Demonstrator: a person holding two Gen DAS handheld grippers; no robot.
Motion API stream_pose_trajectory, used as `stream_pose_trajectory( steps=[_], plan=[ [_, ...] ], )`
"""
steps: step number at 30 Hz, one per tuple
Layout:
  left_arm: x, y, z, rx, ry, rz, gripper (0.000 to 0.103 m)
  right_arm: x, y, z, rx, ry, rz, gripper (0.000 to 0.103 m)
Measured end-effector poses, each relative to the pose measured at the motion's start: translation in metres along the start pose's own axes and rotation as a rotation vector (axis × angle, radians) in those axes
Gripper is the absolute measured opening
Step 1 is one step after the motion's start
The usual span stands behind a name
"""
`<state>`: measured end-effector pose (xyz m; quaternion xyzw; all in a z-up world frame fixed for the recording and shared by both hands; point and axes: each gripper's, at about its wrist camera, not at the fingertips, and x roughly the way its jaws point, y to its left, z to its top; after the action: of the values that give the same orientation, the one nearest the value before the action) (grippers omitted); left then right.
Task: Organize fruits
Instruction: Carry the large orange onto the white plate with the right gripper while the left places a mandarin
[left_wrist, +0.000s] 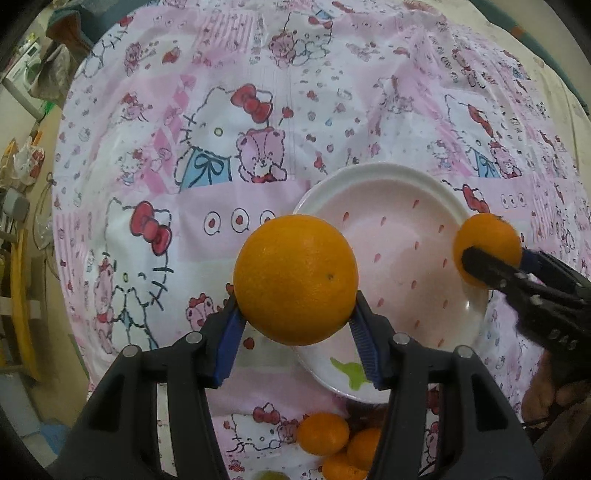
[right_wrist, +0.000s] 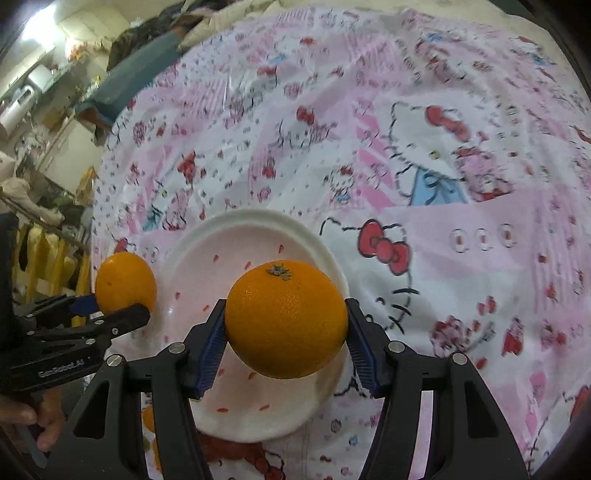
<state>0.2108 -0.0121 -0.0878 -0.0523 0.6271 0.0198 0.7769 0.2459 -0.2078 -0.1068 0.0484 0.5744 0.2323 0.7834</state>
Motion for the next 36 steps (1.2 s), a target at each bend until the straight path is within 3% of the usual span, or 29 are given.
stream_pose_trajectory(
  steps=[14,15,17,28,36],
  plan=[
    [0.007,0.005,-0.002,-0.006,0.004,-0.019,0.051,0.024,0.005,0.006,0.004,0.054,0.036,0.066],
    [0.006,0.004,-0.002,-0.004,0.002,-0.015,0.051,0.021,0.003,0.006,0.013,0.043,0.053,0.069],
    [0.006,0.003,-0.002,0.000,-0.007,-0.013,0.051,0.013,0.002,0.008,0.021,0.000,0.044,0.085],
    [0.006,-0.012,0.003,0.028,-0.041,-0.055,0.051,-0.050,-0.033,0.013,0.128,-0.170,0.016,0.085],
    [0.016,-0.032,0.014,0.049,-0.038,-0.154,0.051,-0.063,-0.046,0.007,0.165,-0.182,0.026,0.086]
  ],
)
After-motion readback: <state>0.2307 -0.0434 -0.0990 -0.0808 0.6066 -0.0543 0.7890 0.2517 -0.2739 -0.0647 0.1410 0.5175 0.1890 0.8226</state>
